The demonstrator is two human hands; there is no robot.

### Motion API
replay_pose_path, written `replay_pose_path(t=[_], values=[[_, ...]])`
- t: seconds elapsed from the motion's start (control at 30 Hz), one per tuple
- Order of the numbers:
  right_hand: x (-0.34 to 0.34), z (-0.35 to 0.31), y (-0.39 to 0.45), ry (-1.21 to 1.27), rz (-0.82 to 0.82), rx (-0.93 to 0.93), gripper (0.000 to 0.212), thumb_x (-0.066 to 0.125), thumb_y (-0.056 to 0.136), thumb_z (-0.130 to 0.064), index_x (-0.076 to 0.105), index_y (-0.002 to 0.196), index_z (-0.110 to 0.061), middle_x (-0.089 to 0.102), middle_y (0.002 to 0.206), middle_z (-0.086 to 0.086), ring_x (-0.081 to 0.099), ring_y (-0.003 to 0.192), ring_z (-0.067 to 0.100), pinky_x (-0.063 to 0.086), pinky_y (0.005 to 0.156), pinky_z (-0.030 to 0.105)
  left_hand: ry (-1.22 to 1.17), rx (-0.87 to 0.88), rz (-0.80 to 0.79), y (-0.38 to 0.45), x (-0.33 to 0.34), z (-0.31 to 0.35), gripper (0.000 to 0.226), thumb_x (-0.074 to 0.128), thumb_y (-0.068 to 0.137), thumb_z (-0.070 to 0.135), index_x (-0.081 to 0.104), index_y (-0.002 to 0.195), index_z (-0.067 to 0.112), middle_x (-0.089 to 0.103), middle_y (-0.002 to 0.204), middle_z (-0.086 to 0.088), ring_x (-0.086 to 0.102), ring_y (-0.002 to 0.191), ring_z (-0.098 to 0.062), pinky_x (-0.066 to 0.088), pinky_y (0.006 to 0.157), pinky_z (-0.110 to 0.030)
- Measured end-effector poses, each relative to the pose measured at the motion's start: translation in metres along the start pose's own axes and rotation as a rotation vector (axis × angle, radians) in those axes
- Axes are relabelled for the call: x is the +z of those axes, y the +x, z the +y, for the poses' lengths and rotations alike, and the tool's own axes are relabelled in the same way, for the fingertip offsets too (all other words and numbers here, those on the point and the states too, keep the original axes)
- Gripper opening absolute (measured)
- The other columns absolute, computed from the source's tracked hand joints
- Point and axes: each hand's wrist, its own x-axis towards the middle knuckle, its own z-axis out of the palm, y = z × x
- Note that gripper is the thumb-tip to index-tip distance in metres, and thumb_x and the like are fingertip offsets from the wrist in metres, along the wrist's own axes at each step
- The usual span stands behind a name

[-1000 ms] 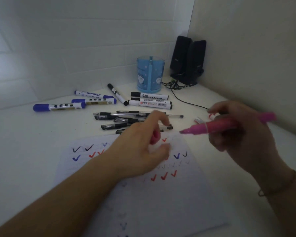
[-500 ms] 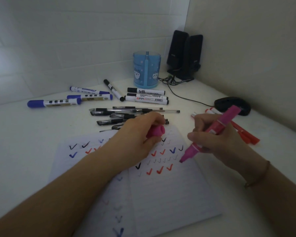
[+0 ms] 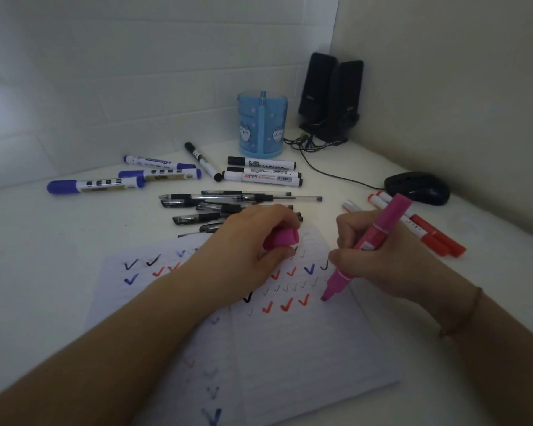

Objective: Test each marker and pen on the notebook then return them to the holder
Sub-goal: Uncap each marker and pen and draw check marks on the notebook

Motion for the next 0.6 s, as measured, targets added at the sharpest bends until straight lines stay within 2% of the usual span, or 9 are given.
replay_pose_path(t=[0.1, 0.17, 0.3, 0.37, 0.43, 0.53, 0.6], values=[[0.001, 0.002, 0.001, 0.009, 0.034, -0.016, 0.033, 0.066, 0.071, 0.000, 0.042, 0.052, -0.012, 0.041, 0.050, 0.001, 0.041, 0.049, 0.010, 0.044, 0.052, 0.019, 0.029, 0.015, 0.016, 0.000, 0.001, -0.001, 0.031, 0.066, 0.085, 0.029, 0.053, 0.112, 0.036, 0.050, 0.104, 0.024, 0.048, 0.098, -0.001, 0.040, 0.089, -0.019], [-0.001, 0.002, 0.002, 0.069, 0.057, -0.006, 0.035, 0.067, 0.075, -0.004, 0.044, 0.051, -0.015, 0.043, 0.049, -0.003, 0.043, 0.048, 0.008, 0.045, 0.052, 0.018, 0.044, 0.042, 0.036, -0.001, 0.001, -0.002, 0.033, 0.067, 0.085, 0.029, 0.054, 0.115, 0.035, 0.051, 0.106, 0.025, 0.049, 0.099, -0.001, 0.039, 0.087, -0.019], [-0.013, -0.002, 0.005, 0.544, 0.219, -0.123, 0.027, 0.067, 0.076, -0.010, 0.054, 0.055, -0.021, 0.045, 0.044, -0.006, 0.035, 0.038, 0.010, 0.032, 0.041, 0.019, 0.029, 0.031, 0.059, 0.000, -0.002, 0.001, 0.043, 0.067, 0.085, 0.031, 0.050, 0.124, 0.036, 0.057, 0.108, 0.021, 0.053, 0.097, -0.002, 0.043, 0.084, -0.023], [-0.017, -0.003, 0.004, 0.547, 0.240, -0.208, 0.014, 0.074, 0.073, -0.021, 0.062, 0.065, -0.020, 0.051, 0.046, -0.001, 0.037, 0.039, 0.016, 0.030, 0.043, 0.020, -0.023, -0.007, 0.064, 0.001, -0.003, 0.004, 0.057, 0.068, 0.083, 0.032, 0.038, 0.131, 0.040, 0.056, 0.102, 0.025, 0.054, 0.093, 0.006, 0.043, 0.083, -0.020], [-0.018, -0.003, 0.002, 0.512, 0.217, -0.226, 0.010, 0.072, 0.073, -0.030, 0.069, 0.075, -0.021, 0.059, 0.053, 0.002, 0.043, 0.041, 0.021, 0.031, 0.044, 0.026, -0.069, -0.020, 0.076, 0.000, -0.002, 0.004, 0.069, 0.071, 0.081, 0.031, 0.029, 0.134, 0.042, 0.055, 0.094, 0.031, 0.051, 0.088, 0.016, 0.039, 0.078, -0.011], [-0.017, 0.000, 0.002, 0.514, 0.194, -0.194, 0.023, 0.054, 0.077, -0.028, 0.072, 0.078, -0.015, 0.064, 0.056, 0.005, 0.048, 0.042, 0.024, 0.033, 0.045, 0.030, -0.116, -0.014, 0.100, 0.000, -0.002, 0.005, 0.077, 0.073, 0.080, 0.028, 0.022, 0.135, 0.045, 0.053, 0.089, 0.035, 0.049, 0.086, 0.022, 0.037, 0.077, -0.002], [-0.016, 0.002, 0.003, 0.498, 0.186, -0.165, 0.027, 0.051, 0.076, -0.029, 0.072, 0.078, -0.012, 0.064, 0.057, 0.008, 0.049, 0.043, 0.026, 0.034, 0.045, 0.033, -0.129, 0.005, 0.119, 0.000, -0.002, 0.006, 0.079, 0.072, 0.080, 0.028, 0.017, 0.132, 0.051, 0.054, 0.090, 0.035, 0.049, 0.088, 0.022, 0.037, 0.081, -0.002]])
